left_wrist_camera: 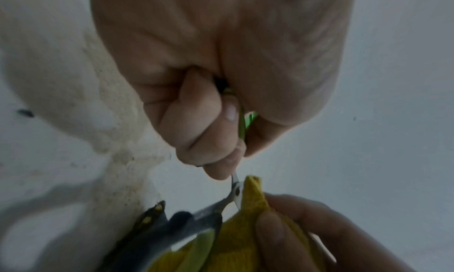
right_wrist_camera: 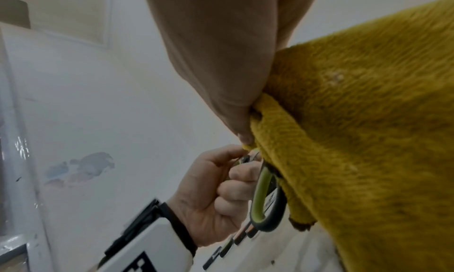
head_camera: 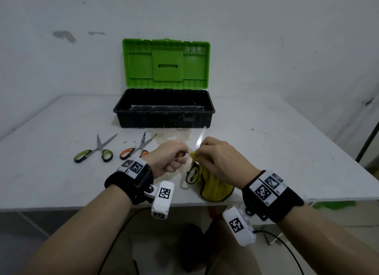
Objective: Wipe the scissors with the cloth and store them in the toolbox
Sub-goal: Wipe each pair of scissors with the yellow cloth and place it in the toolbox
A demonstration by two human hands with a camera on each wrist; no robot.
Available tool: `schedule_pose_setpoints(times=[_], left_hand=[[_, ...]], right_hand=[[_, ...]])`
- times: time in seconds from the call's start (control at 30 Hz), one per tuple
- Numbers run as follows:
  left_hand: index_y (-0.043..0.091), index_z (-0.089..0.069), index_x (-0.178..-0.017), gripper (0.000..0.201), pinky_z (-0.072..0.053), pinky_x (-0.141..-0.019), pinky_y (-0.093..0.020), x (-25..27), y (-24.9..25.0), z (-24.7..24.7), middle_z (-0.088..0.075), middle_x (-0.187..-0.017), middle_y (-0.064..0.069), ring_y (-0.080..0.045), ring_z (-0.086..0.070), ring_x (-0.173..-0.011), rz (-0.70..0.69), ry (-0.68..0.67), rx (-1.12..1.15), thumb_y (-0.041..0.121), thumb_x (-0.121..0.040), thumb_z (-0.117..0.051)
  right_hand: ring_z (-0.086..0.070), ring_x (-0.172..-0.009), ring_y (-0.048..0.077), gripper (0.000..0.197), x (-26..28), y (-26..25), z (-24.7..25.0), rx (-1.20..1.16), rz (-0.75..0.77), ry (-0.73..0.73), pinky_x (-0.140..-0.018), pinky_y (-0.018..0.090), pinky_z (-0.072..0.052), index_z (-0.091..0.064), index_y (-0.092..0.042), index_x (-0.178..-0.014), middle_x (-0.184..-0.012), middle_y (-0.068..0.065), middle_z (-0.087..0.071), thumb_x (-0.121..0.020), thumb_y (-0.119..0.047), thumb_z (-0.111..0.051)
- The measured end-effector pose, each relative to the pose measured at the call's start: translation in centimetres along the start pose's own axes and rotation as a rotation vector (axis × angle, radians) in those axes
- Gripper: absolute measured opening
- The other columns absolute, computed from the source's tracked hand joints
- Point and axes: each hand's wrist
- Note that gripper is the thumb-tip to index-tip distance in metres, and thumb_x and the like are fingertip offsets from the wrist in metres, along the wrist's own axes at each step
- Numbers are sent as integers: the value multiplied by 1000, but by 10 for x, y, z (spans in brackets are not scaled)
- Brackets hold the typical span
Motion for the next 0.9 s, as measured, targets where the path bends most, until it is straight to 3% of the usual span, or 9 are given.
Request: schedule_pose_setpoints(times=[0.2, 0.4, 0.63, 0.8, 0.9], left_hand=[[19, -40, -92, 9, -14, -37, -19, 4, 0, -12, -42, -59, 1, -9, -26, -45, 0, 19, -99, 21, -101, -38], [19, -39, -91, 9, -13, -39, -18, 0, -7, -4, -43, -59, 1, -10, -25, -44, 56, 45, -82, 21, -100, -37], [18, -41, -93, 8, -15, -37, -16, -1, -5, -10, -43, -59, 0, -9, -26, -43, 25, 18, -75, 18, -100, -37], [22, -37, -82, 22, -12, -34, -13, 0, -4, 4, -41, -57, 0, -7, -23, -39, 31, 51, 78, 18, -103, -35], [22, -37, -83, 23, -12, -34, -14, -1, 3, 10, -42, -58, -2, -6, -24, -39, -3, 75, 123, 19, -105, -33]], right_hand=[[-60, -80, 20, 21, -4, -8, -16, 34, -9, 13, -71, 39, -53, -71, -19, -102, -99, -1, -56, -97, -31, -54], [-61, -88, 20, 25, -4, 5, -7, 65, -152, -11, -78, 37, -53, -72, -17, -104, -104, -1, -57, -97, -34, -54], [-58, -79, 19, 23, -4, -9, -16, 79, -12, -46, -69, 36, -51, -70, -19, -102, -98, -2, -54, -98, -32, -51], [-60, -81, 22, 28, 1, 16, -8, 127, -137, -62, -71, 36, -51, -71, -14, -96, -100, -1, -54, -100, -31, -49], [-60, -81, 20, 24, 5, 28, 0, 65, -152, 18, -73, 37, -51, -70, -15, -93, -101, -2, -55, -98, -30, -52]])
Point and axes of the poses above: each hand's wrist, its own x-axis away from the middle knuckle, its own z-axis out of the back of the hand, y = z × x
